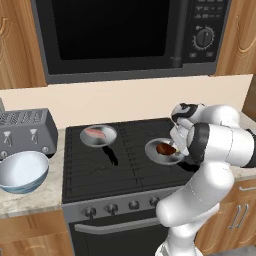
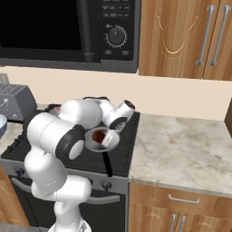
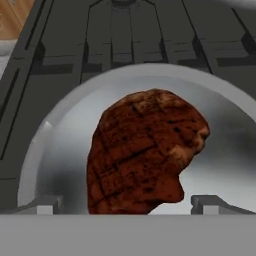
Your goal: Place one of the steaks on the plate and the other in the bowl. Then place the bowl in the fridge.
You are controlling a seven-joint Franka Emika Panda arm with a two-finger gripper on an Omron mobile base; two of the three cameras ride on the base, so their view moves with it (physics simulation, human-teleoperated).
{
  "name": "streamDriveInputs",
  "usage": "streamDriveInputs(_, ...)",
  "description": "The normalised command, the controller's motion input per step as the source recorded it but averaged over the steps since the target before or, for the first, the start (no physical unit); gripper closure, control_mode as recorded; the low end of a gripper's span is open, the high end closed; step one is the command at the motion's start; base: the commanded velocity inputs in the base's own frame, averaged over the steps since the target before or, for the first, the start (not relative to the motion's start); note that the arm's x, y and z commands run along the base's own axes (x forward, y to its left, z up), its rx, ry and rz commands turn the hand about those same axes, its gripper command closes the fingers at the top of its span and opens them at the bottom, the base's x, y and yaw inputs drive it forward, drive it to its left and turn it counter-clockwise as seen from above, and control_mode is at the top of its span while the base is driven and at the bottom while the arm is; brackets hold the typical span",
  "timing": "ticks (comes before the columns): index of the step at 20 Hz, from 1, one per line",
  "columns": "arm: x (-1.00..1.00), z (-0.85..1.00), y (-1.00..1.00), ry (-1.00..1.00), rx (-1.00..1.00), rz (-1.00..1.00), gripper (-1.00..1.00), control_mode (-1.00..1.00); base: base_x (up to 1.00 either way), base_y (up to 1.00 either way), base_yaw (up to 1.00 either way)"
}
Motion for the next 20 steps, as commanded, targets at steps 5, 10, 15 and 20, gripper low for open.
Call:
streamDriveInputs(5, 0.00, -0.32, 0.08, 0.00, -0.01, 0.00, -1.00, -1.00, 0.00, 0.00, 0.00)
streamDriveInputs(10, 0.00, -0.51, 0.08, 0.00, -0.03, 0.00, 1.00, -1.00, 0.00, 0.00, 0.00)
streamDriveInputs(15, 0.00, -0.33, 0.04, 0.00, 0.00, 0.00, 1.00, -1.00, 0.00, 0.00, 0.00)
streamDriveInputs(20, -0.09, -0.04, 0.17, -0.01, 0.10, -0.01, 1.00, -1.00, 0.00, 0.00, 0.00)
